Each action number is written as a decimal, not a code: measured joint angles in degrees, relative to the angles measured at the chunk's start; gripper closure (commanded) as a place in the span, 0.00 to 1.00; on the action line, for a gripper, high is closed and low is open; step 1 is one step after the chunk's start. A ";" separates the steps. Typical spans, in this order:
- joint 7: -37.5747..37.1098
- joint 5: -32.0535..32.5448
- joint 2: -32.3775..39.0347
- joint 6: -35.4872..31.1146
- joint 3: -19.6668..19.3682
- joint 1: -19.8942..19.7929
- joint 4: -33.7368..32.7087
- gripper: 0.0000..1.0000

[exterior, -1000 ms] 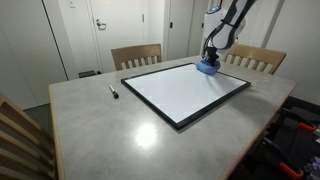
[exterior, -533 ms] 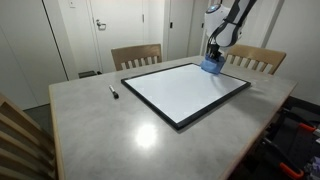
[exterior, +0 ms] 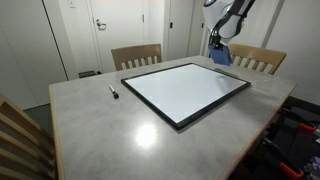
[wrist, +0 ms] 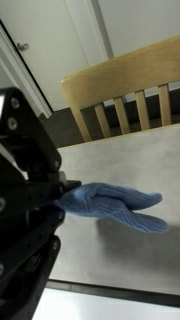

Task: Use the cloth to wipe the white board

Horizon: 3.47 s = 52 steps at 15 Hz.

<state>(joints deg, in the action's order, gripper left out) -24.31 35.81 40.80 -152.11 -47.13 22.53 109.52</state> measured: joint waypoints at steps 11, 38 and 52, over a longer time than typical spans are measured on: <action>-3.20 -0.17 -0.21 -6.68 19.08 -4.20 5.49 0.99; 27.18 -24.59 -11.05 -30.42 61.30 -33.67 23.99 0.99; 26.94 -32.77 -11.70 -26.41 65.24 -29.85 21.86 0.99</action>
<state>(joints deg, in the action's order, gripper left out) 2.63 3.04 29.10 -178.52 18.10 -7.32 131.38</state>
